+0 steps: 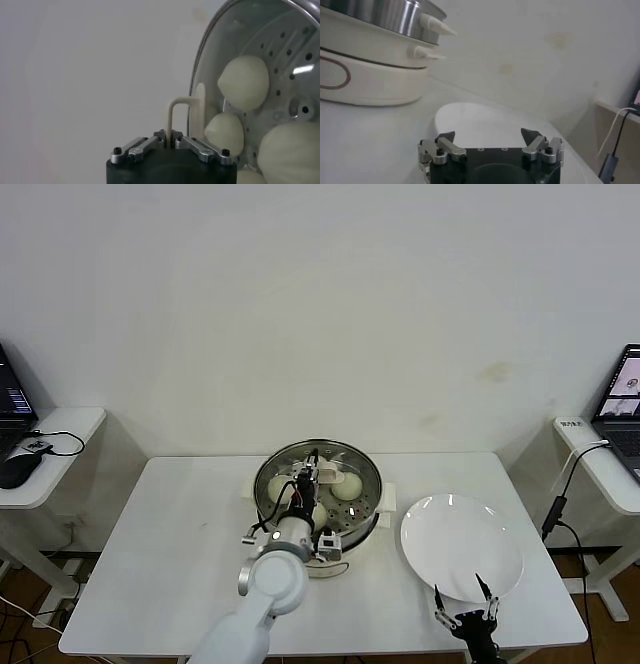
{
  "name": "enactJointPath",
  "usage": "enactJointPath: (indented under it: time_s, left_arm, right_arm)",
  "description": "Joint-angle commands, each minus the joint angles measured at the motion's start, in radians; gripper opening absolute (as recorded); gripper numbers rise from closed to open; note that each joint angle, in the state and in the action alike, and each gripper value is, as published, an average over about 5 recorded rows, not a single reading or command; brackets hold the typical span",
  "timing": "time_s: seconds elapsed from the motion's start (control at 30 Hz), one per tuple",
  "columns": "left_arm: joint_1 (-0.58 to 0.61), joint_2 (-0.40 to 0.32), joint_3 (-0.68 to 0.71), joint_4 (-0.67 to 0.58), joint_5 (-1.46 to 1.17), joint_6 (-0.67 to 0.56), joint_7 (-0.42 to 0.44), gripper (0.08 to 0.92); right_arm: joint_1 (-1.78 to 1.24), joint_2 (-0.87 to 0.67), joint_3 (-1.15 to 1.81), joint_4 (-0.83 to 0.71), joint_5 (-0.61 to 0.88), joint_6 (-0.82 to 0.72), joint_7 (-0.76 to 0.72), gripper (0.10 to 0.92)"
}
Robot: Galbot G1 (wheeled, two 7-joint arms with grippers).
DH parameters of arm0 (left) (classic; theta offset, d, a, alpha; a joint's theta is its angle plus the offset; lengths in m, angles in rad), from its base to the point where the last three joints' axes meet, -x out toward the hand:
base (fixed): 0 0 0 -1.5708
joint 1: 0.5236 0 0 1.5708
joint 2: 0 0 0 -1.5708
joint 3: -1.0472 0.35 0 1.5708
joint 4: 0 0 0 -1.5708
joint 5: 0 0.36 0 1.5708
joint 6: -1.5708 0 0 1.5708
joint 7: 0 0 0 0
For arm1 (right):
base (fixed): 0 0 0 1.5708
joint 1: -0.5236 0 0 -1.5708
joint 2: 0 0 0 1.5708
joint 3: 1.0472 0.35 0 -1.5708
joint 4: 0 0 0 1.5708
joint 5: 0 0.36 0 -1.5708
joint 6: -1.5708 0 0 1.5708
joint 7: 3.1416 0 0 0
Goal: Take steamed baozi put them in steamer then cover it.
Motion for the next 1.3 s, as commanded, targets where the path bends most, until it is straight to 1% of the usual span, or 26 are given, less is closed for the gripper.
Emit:
enactJointPath:
  time_s: [0.03, 0.2, 0.33, 0.43, 0.5, 0.57, 0.6, 0.67, 0.8, 0.87, 0.97, 1.07, 1.2, 1.3]
  left_arm:
    - [0.098, 0.05, -0.014, -0.137, -0.032, -0.003, -0.011, 0.365]
    - [0.216, 0.129, -0.064, -0.293, -0.144, -0.017, -0.041, 0.504]
    - [0.356, 0.186, -0.167, -0.431, -0.375, -0.056, -0.134, 0.625]
    - [0.506, 0.212, -0.308, -0.494, -0.659, -0.128, -0.234, 0.712]
    - [0.595, 0.215, -0.425, -0.491, -0.926, -0.222, -0.306, 0.761]
    - [0.661, 0.201, -0.532, -0.459, -1.188, -0.34, -0.361, 0.801]
    - [0.685, 0.191, -0.574, -0.441, -1.291, -0.391, -0.38, 0.809]
    - [0.736, 0.179, -0.634, -0.42, -1.45, -0.448, -0.409, 0.82]
    - [0.825, 0.167, -0.68, -0.421, -1.671, -0.437, -0.45, 0.822]
    - [0.868, 0.158, -0.687, -0.415, -1.732, -0.436, -0.461, 0.823]
    - [0.924, 0.142, -0.683, -0.39, -1.753, -0.461, -0.465, 0.823]
    - [0.96, 0.119, -0.672, -0.35, -1.725, -0.482, -0.439, 0.823]
    - [0.964, 0.088, -0.656, -0.308, -1.701, -0.526, -0.407, 0.823]
    - [0.952, 0.081, -0.652, -0.281, -1.7, -0.554, -0.387, 0.823]
  right_arm:
    - [-0.005, 0.0, 0.0, 0.005, -0.004, -0.002, 0.0, 0.823]
    - [-0.011, -0.002, 0.002, 0.004, -0.006, -0.001, 0.0, 0.822]
    - [-0.013, -0.006, 0.005, 0.0, -0.006, 0.0, 0.0, 0.823]
    - [-0.018, -0.012, 0.006, 0.004, -0.001, 0.003, -0.001, 0.823]
    - [-0.024, -0.019, 0.006, 0.012, 0.012, 0.006, -0.002, 0.822]
    - [-0.031, -0.03, 0.005, 0.021, 0.03, 0.009, -0.003, 0.823]
    - [-0.035, -0.036, 0.003, 0.025, 0.039, 0.01, -0.004, 0.823]
    - [-0.047, -0.056, -0.005, 0.033, 0.063, 0.013, -0.007, 0.823]
    - [-0.079, -0.102, -0.034, 0.061, 0.135, 0.016, -0.018, 0.822]
    - [-0.101, -0.127, -0.053, 0.086, 0.174, 0.014, -0.021, 0.823]
    - [-0.131, -0.161, -0.081, 0.125, 0.227, 0.001, -0.023, 0.823]
    - [-0.151, -0.18, -0.102, 0.156, 0.272, -0.023, -0.025, 0.823]
    - [-0.159, -0.183, -0.127, 0.179, 0.297, -0.05, -0.024, 0.823]
    - [-0.161, -0.178, -0.15, 0.187, 0.29, -0.061, -0.019, 0.823]
